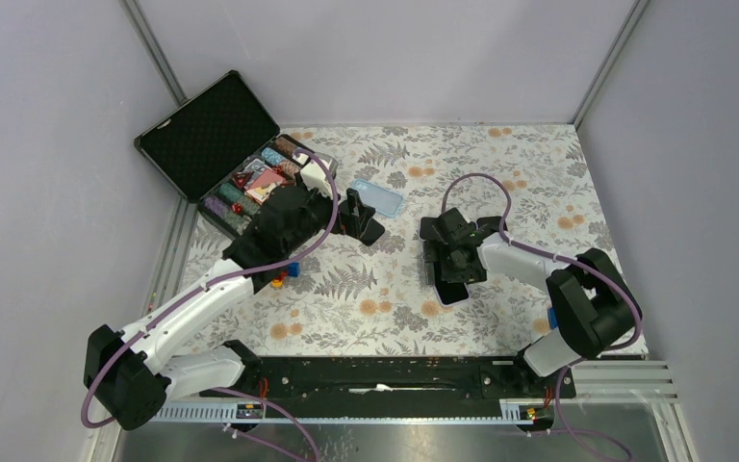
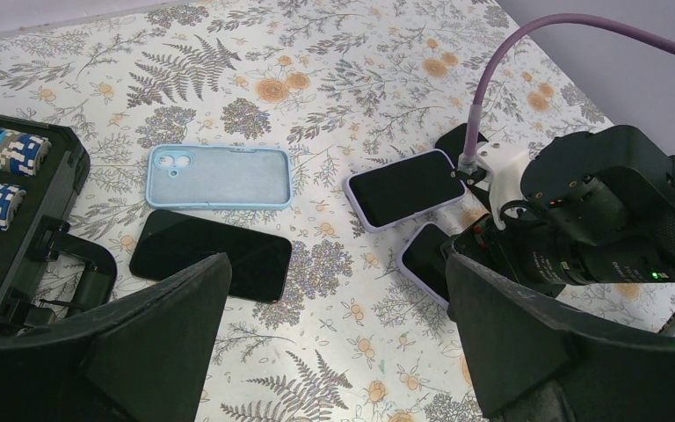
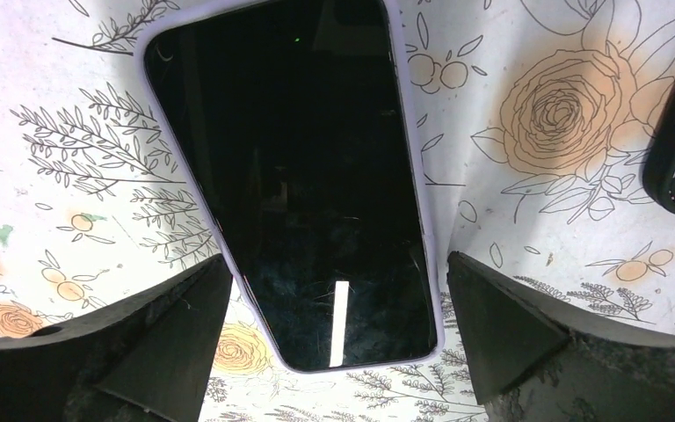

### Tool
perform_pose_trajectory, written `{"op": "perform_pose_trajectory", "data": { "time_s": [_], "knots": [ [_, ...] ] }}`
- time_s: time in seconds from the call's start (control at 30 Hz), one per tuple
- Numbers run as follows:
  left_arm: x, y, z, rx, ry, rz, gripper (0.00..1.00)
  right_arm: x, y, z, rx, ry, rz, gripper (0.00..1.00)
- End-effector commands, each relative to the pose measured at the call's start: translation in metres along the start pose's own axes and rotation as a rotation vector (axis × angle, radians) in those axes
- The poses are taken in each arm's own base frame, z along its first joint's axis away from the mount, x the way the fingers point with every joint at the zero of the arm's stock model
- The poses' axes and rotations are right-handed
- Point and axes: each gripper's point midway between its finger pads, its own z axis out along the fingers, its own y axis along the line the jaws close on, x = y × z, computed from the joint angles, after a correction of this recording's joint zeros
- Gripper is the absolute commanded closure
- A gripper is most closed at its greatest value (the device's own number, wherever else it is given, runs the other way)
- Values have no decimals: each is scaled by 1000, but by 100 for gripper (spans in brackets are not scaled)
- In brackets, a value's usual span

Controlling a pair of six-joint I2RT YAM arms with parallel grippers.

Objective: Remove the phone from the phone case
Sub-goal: Pick up the phone at the center of the board.

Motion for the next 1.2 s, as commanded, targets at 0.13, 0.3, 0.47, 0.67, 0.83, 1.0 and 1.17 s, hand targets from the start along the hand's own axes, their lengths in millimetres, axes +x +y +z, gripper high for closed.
{"op": "perform_pose_trajectory", "data": {
  "time_s": [0.13,0.3,0.47,0.67,0.83,1.0,1.17],
  "knots": [
    [-42,-13,-7,37,-110,-1,1,7,2,-2,44,47,-19,2],
    [-41,-13,-7,38,-108,-2,1,18,5,0,31,79,-9,2],
    [-42,-14,-8,38,-111,-4,1,24,5,4,36,117,-19,19],
    [-45,-13,-11,32,-121,3,1,19,8,3,20,90,-24,35],
    [-47,-14,-14,36,-136,-5,1,7,18,-5,-36,31,-8,40],
    [-45,-8,-13,11,-142,-16,1,-8,53,-27,-250,-50,42,40],
    [-43,-2,-8,-26,-122,-17,1,-18,98,-38,-498,-38,112,43]
  ]
}}
